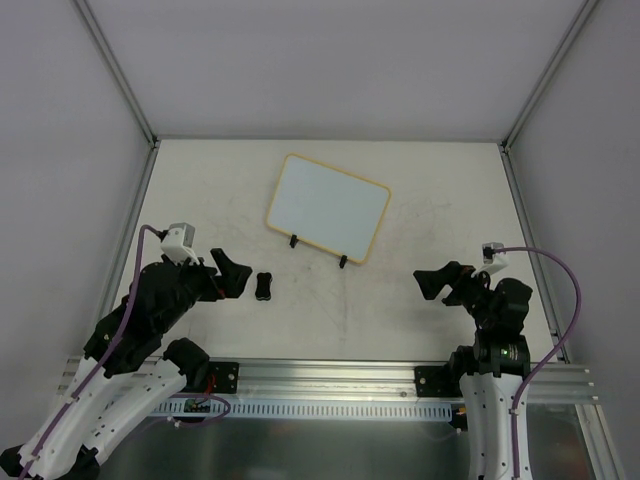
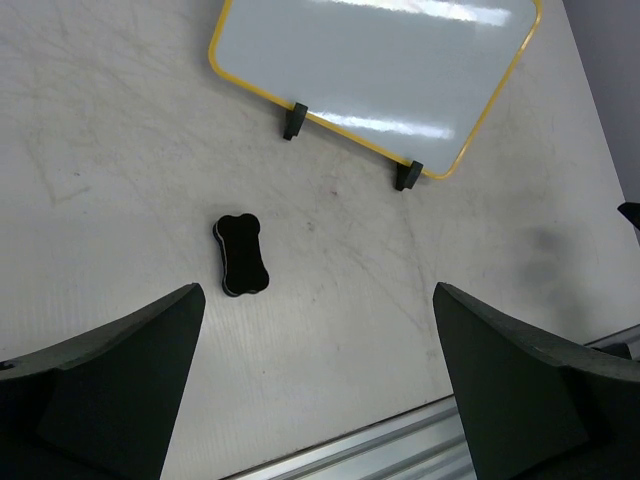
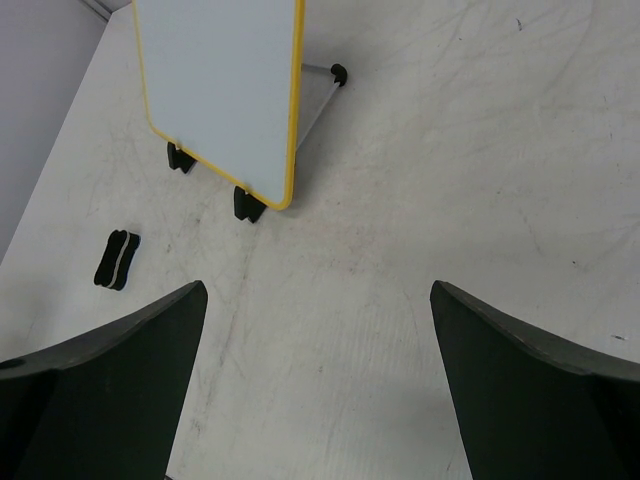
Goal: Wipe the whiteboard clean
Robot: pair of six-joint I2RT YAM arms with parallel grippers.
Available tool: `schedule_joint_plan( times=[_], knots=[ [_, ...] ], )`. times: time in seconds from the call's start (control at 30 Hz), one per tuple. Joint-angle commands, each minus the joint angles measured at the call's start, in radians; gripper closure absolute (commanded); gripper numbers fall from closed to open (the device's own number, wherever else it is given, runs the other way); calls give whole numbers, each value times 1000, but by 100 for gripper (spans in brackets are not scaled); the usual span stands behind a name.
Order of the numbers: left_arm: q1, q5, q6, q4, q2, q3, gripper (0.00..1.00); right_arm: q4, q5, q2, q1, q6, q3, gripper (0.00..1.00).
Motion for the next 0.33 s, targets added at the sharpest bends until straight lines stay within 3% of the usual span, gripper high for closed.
schedule_joint_plan(
  times=[0.0, 0.3],
  knots=[
    [-8, -25, -8, -1, -2, -5, 1, 11, -7, -1, -3, -15, 23, 1],
    [-9, -29, -13, -3, 1, -8, 1, 12, -15, 1, -3, -10, 26, 1]
  ],
)
